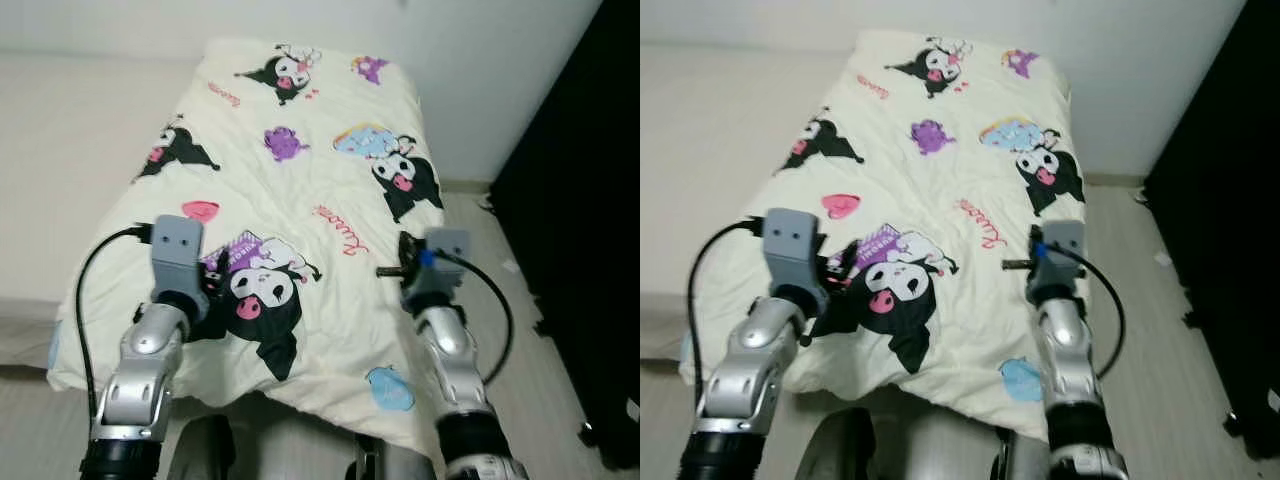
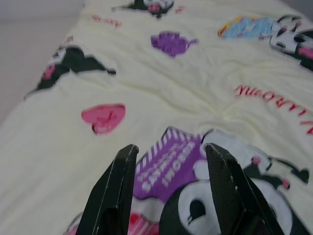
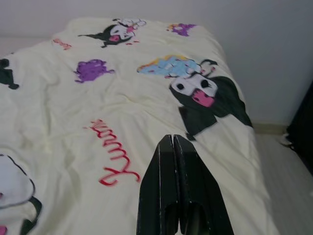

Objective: Clean up the room

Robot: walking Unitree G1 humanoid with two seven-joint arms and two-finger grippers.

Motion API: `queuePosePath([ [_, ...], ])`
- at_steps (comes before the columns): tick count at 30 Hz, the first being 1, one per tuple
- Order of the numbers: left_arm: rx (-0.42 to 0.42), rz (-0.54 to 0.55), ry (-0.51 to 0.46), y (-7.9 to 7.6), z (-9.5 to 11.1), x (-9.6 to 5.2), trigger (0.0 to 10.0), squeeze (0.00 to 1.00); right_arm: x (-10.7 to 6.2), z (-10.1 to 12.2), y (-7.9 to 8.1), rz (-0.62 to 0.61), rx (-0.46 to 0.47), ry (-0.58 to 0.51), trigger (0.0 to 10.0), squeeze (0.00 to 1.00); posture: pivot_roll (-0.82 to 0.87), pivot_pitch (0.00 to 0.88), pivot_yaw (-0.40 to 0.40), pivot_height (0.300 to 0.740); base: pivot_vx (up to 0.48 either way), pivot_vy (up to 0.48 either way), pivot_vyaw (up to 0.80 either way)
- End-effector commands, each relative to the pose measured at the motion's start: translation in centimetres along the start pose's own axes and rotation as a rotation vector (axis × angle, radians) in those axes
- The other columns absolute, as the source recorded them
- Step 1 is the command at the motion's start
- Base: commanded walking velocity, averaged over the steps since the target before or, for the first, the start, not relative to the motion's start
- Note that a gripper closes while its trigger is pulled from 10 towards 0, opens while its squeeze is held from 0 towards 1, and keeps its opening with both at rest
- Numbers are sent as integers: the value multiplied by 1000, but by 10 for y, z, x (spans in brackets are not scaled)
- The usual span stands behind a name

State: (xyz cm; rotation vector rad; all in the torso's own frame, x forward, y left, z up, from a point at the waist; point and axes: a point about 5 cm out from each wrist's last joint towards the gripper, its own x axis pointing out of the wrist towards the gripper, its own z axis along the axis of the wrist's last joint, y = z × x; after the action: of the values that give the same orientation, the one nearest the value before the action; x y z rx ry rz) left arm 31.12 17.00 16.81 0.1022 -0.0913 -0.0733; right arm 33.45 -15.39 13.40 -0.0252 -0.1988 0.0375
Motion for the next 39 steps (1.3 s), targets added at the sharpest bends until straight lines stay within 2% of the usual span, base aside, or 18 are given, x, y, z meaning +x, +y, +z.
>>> queuePosePath([
  [1,4,-8,20,-5,-8,-2,10000,0,-9,-9,1,-2,-9,32,10000,0,-4,93,-24,614,0,0,0],
  [3,15,-7,28,-10,-12,-5,10000,0,-16,-18,6,-1,-8,71,10000,0,12,88,-33,624,0,0,0],
  [10,24,13,40,-13,-16,-7,10000,0,-17,-16,12,2,-5,93,10000,0,17,89,-41,649,0,0,0],
  [33,-13,45,50,-14,-29,-15,10000,0,-31,-12,11,-4,-14,132,10000,0,9,82,-46,704,0,0,0],
  [39,-3,41,67,-12,-37,-23,10000,0,-39,-17,11,-13,-20,160,10000,0,11,68,-42,729,0,0,0],
])
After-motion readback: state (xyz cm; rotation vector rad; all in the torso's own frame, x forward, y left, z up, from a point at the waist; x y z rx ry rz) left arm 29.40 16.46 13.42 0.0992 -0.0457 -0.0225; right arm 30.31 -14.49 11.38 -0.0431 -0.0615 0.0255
